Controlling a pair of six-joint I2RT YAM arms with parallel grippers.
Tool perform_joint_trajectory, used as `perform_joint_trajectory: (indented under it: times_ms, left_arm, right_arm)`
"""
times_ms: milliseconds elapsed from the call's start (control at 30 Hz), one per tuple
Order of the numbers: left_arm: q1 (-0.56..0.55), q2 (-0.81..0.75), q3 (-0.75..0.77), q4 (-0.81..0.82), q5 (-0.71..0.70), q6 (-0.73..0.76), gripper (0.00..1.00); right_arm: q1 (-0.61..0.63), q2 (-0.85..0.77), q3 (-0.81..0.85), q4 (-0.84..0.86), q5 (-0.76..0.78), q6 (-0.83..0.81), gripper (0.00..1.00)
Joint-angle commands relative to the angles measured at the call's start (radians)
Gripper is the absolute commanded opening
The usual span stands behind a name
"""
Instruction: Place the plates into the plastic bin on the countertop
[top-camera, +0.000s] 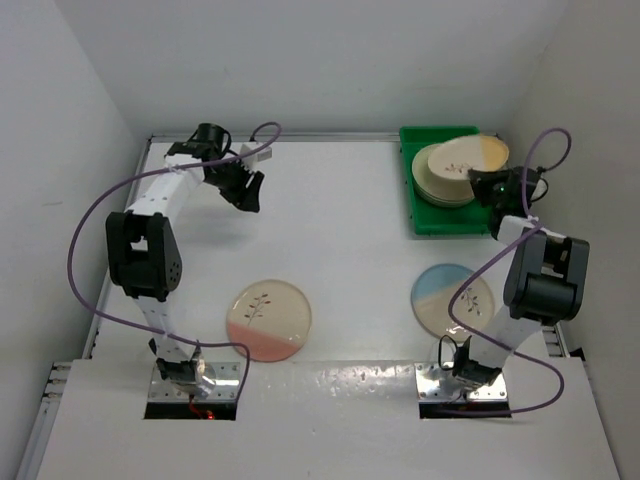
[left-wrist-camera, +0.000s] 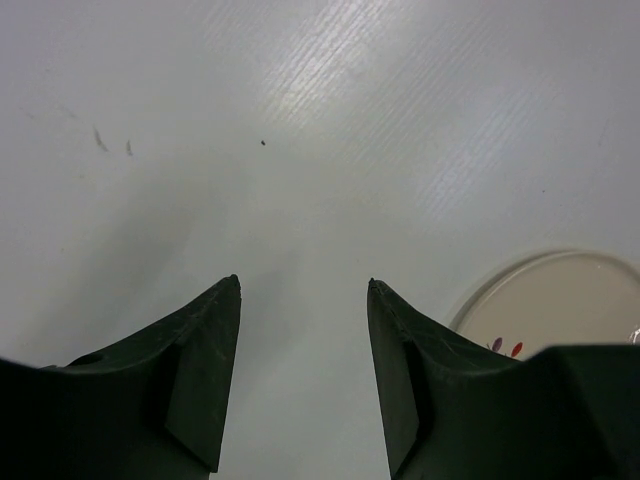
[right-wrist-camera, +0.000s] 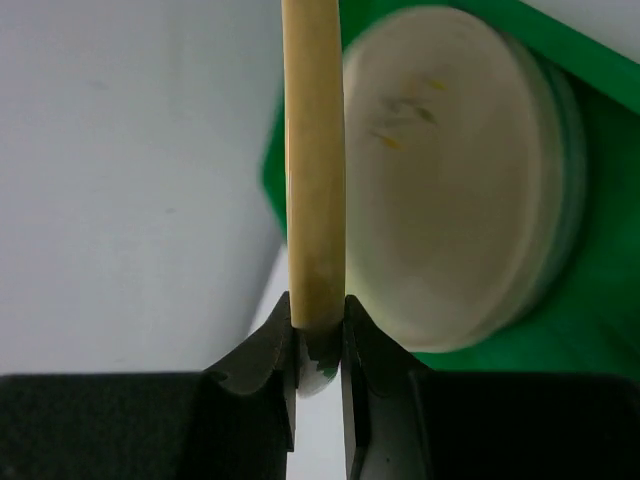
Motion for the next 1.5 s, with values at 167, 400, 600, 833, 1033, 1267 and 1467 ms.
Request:
perform_joint_trajectory:
  times_ms: [167, 400, 600, 833, 1033, 1267, 1467]
  left_arm:
    - [-0.072, 0.000, -0.038, -0.018, -0.056, 0.050, 0.56]
    - [-0.082, 0.000, -0.057, -0.019, -0.056, 0.060, 0.56]
    - [-0.116, 0.009, -0.068, -0.051, -0.077, 0.104, 0.61]
    - [-0.196, 0.019, -0.152, -0.112, -0.122, 0.205, 0.70]
    - [-0.242, 0.038, -0.304, -0.019, -0.174, 0.198, 0.77]
    - [-0.271, 0.069, -0.393, 0.057, -0.197, 0.176, 0.74]
    - [-0.271, 0.014, -0.442, 0.020, -0.132, 0.204, 0.64]
  right_arm:
    - [0.009, 0.140, 0.095, 0.078, -0.095, 0.002, 0.00]
    - [0.030, 0.153, 0.171, -0.219, -0.018, -0.096, 0.33]
    - [0.059, 0.165, 0.281, -0.566, 0.126, -0.249, 0.51]
    - [0.072, 0.084, 0.277, -0.622, 0.199, -0.359, 0.57]
    - [0.199, -0.010, 0.342, -0.785, 0.450, -0.630, 0.63]
    - [0.306, -0.273, 0.132, -0.624, 0.346, -0.740, 0.65]
    - [0.411, -0.354, 0.063, -0.646, 0.324, -0.740, 0.65]
